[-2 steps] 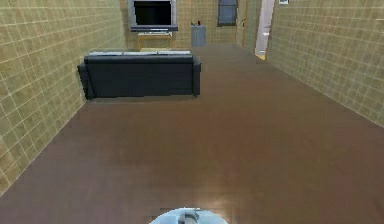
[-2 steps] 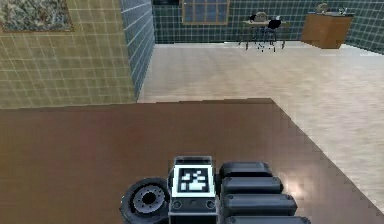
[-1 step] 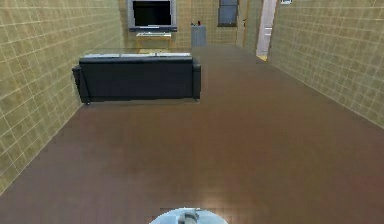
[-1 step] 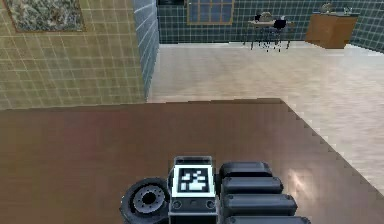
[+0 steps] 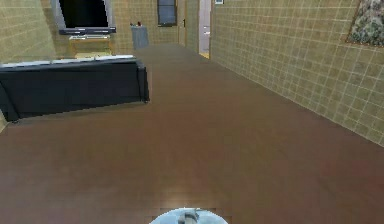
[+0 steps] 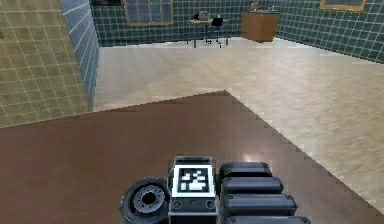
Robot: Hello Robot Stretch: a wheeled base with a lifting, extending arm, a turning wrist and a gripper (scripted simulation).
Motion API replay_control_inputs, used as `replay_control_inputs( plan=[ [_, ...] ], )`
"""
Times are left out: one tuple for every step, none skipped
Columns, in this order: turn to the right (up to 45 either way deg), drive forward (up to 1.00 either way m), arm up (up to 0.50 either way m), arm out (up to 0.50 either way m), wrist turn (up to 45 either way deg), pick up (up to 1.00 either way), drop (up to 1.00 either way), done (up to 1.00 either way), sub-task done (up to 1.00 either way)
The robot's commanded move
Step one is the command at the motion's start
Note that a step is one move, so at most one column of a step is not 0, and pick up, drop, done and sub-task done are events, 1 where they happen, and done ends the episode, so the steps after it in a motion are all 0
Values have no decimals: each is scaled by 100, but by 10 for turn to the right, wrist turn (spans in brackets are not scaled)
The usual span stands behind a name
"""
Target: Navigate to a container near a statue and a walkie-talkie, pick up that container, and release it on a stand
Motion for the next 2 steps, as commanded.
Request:
replay_control_inputs(
  plan=[
    [0, 100, 0, 0, 0, 0, 0, 0, 0],
    [0, 100, 0, 0, 0, 0, 0, 0, 0]
  ],
)
